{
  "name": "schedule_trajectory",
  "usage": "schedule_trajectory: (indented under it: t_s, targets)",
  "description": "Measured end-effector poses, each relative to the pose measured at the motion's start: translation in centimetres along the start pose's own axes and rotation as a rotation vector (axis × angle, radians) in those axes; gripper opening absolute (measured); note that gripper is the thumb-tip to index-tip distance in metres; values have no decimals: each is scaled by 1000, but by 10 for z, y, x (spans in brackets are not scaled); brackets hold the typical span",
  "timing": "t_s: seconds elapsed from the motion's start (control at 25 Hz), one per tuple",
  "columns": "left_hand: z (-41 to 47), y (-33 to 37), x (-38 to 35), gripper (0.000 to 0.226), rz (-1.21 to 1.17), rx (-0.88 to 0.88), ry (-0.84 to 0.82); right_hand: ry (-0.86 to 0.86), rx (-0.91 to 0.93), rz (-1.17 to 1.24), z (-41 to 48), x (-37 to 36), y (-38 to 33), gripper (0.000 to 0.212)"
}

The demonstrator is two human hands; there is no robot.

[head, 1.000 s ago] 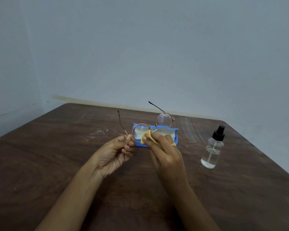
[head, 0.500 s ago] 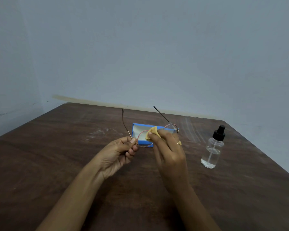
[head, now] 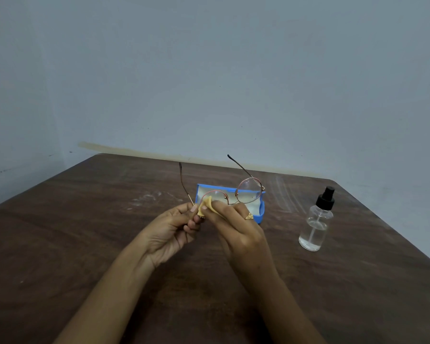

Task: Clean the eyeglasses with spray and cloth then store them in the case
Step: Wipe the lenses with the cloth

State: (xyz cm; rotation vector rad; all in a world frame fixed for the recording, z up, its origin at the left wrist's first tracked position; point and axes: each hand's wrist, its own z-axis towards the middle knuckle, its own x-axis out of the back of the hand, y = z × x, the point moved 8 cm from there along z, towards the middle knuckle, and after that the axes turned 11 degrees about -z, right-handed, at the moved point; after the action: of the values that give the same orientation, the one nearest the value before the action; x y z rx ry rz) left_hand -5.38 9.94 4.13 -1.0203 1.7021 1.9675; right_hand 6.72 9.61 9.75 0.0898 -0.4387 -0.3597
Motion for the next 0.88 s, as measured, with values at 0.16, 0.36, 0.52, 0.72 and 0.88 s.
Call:
schedule_trajectory:
  t_s: [0.16, 0.36, 0.52, 0.72, 0.88]
  targets:
    - [0, 4, 3, 30, -73, -6, 23, -39, -1, -16, -2, -1, 2, 22]
    - [-2, 9, 3, 30, -133, 1, 38, 60, -158, -6, -4, 9, 25, 25]
    - [-4, 9, 6, 29, -127, 12, 58, 243, -407, 85, -10, 22, 50, 30]
    - [-7, 9, 10, 16, -64, 27, 81, 292, -492, 119, -14, 27, 60, 24]
    - [-9, 6, 9, 4, -39, 49, 57, 247, -473, 84, -11, 19, 58, 26]
